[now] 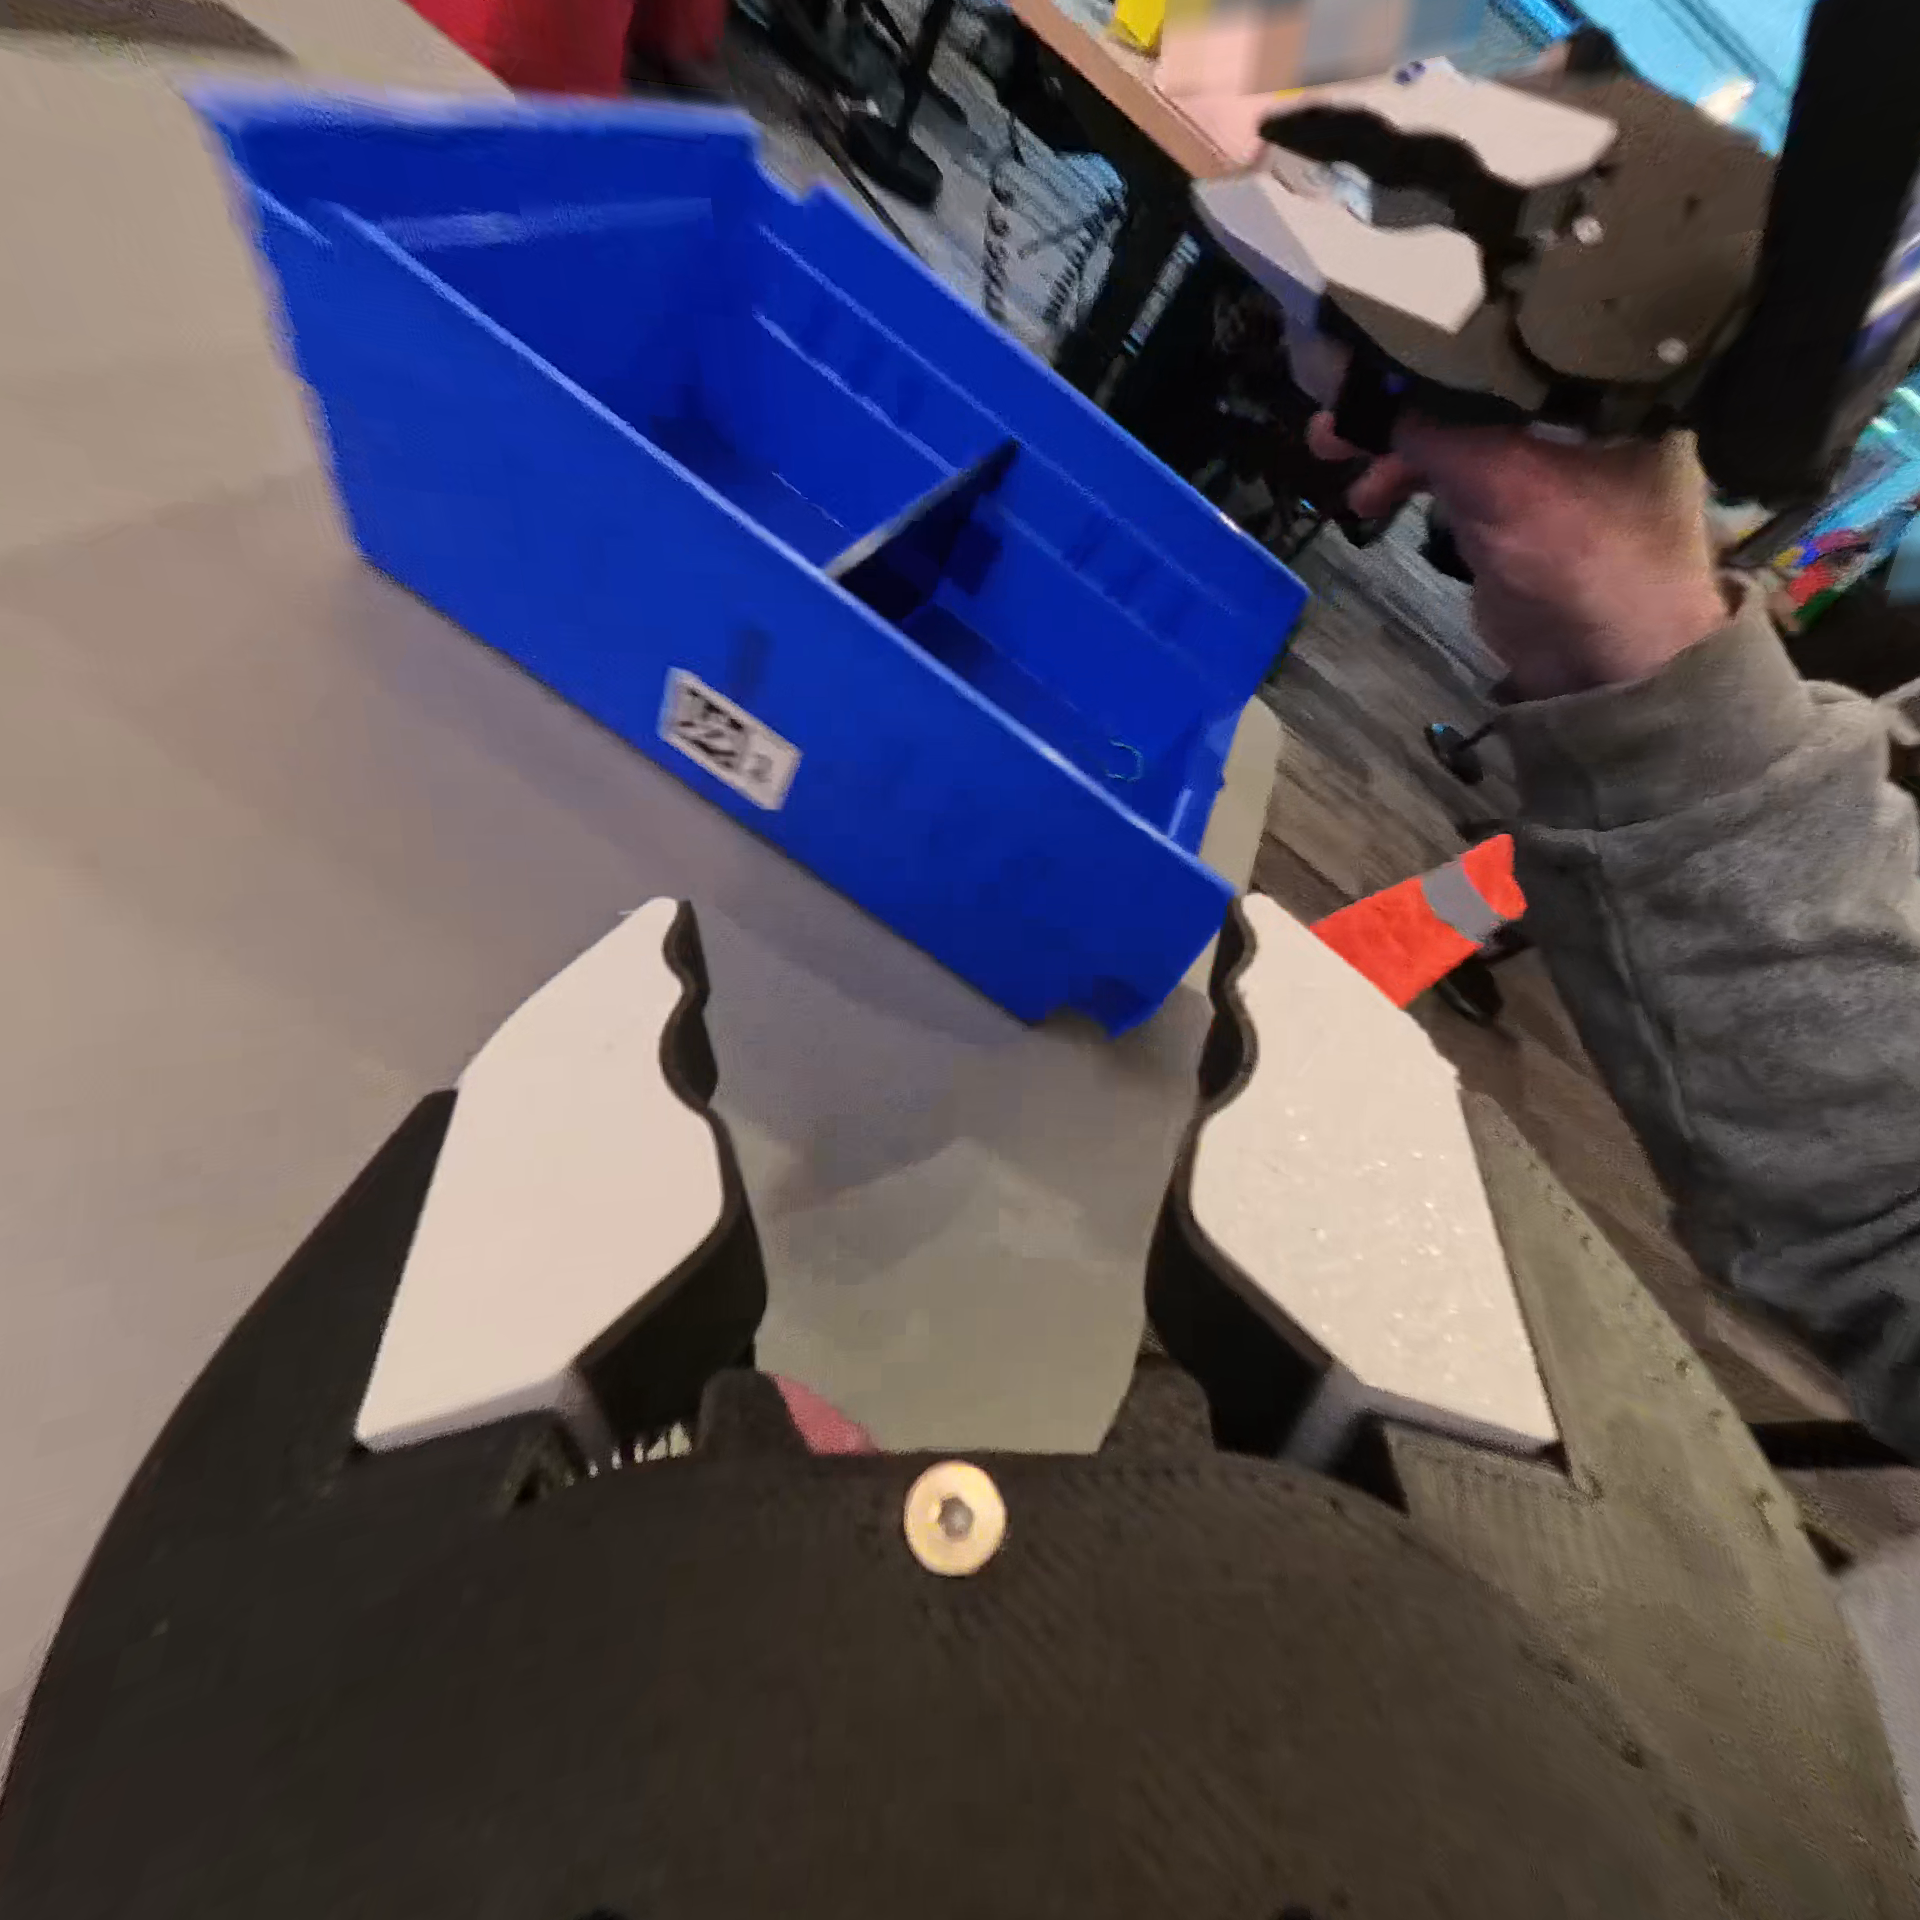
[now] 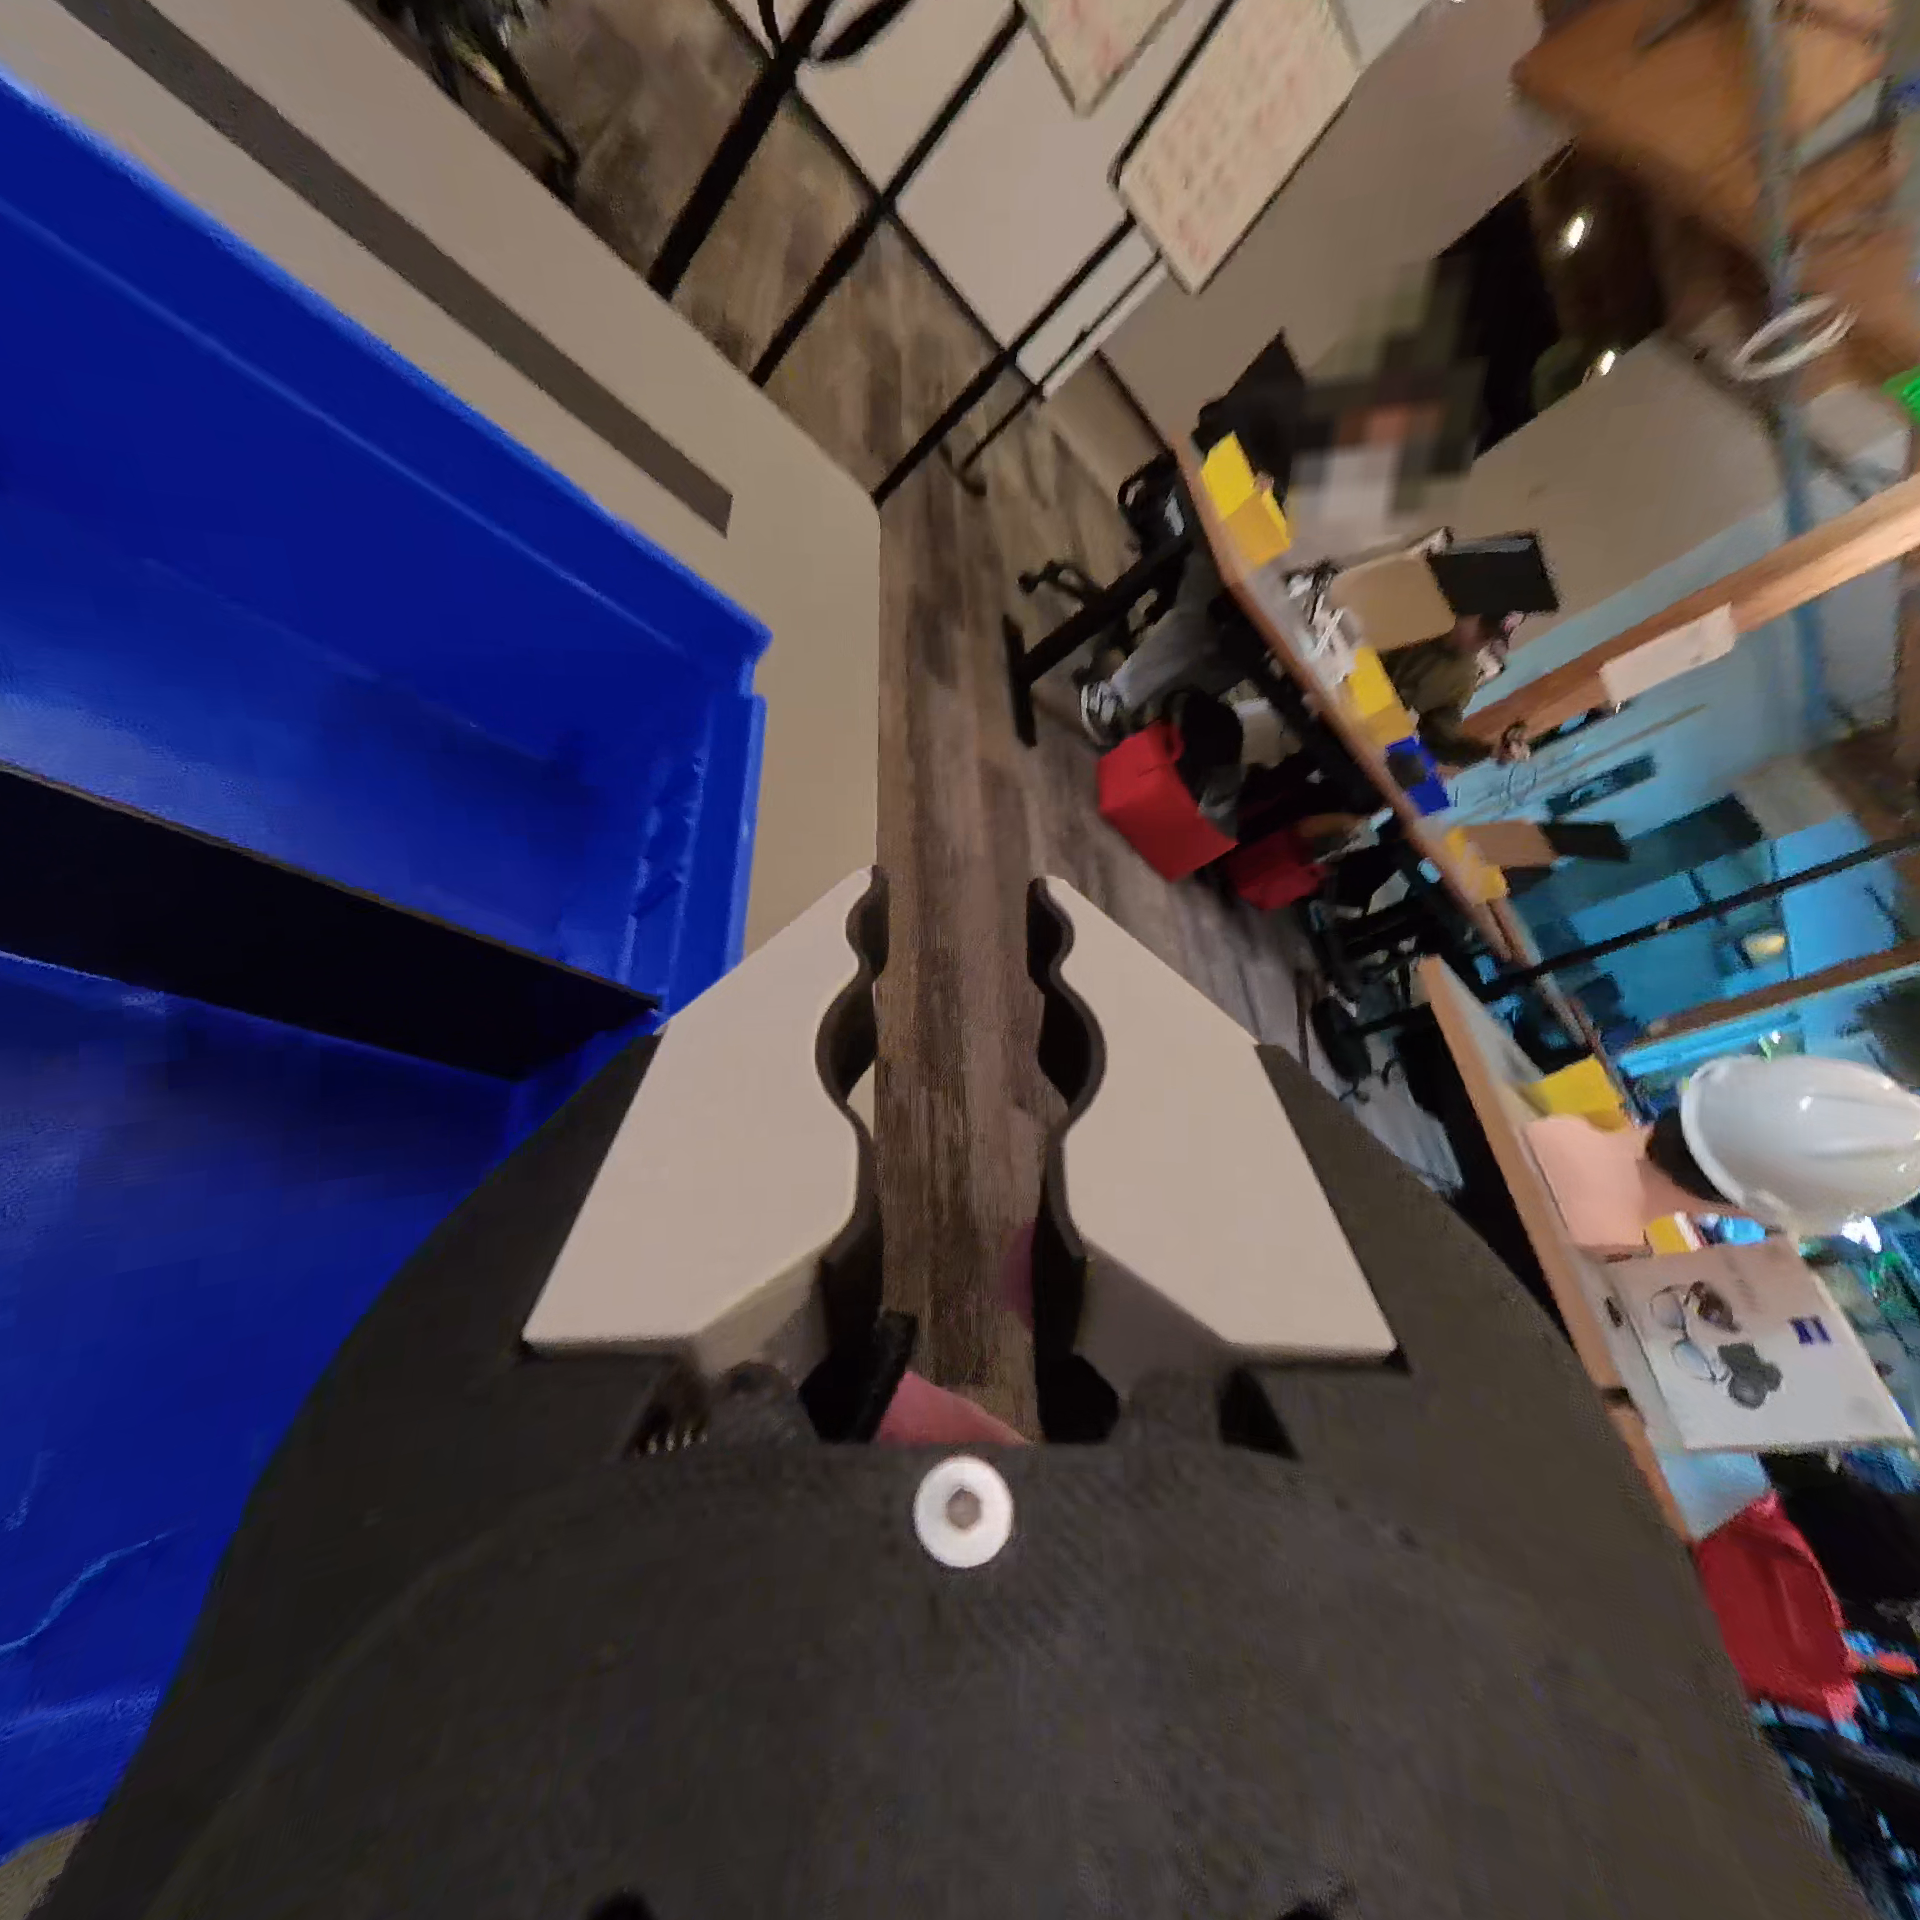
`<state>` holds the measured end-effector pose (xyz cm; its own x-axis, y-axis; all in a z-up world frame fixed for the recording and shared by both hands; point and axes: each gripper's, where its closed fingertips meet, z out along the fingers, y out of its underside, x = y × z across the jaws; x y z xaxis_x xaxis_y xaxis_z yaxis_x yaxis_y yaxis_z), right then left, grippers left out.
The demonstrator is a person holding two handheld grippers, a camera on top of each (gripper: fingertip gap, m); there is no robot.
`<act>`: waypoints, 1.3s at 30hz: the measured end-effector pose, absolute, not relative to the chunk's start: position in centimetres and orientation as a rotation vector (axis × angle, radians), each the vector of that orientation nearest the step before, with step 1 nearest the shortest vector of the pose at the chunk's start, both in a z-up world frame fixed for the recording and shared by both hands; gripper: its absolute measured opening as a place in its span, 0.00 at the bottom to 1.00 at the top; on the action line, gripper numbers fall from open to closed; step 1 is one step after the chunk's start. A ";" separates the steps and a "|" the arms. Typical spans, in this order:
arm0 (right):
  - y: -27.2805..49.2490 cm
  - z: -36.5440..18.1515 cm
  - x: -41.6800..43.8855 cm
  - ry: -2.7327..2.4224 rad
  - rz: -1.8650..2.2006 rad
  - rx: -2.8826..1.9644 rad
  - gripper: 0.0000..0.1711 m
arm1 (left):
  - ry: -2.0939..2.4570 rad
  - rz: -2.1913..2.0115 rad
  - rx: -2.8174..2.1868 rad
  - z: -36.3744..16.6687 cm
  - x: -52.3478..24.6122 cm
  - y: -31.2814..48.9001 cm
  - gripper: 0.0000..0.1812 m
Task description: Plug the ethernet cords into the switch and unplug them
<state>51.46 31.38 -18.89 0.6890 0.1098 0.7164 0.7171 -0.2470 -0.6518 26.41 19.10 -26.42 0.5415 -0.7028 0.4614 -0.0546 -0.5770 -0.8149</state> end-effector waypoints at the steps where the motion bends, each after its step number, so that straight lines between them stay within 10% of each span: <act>1: 30.6 -18.1 50.3 -0.676 -0.640 -1.723 0.14 | 0.594 -1.005 -1.973 -25.5 24.0 19.4 0.50; 17: 22.6 -16.7 28.0 -0.956 -0.079 -1.504 0.14 | -0.159 0.396 -2.035 -17.1 -33.7 5.9 0.40; 27: 18.8 -18.3 18.2 -1.145 0.136 -1.449 0.14 | -0.191 0.382 -2.274 -29.1 -37.4 3.4 0.30; 31: 17.7 -19.2 16.8 -1.172 0.183 -1.461 0.14 | -0.163 0.295 -2.263 -30.1 -37.0 4.4 0.07; 39: 16.8 -20.5 14.9 -1.200 0.260 -1.486 0.14 | -0.253 0.204 -2.240 -30.1 -38.9 3.2 0.04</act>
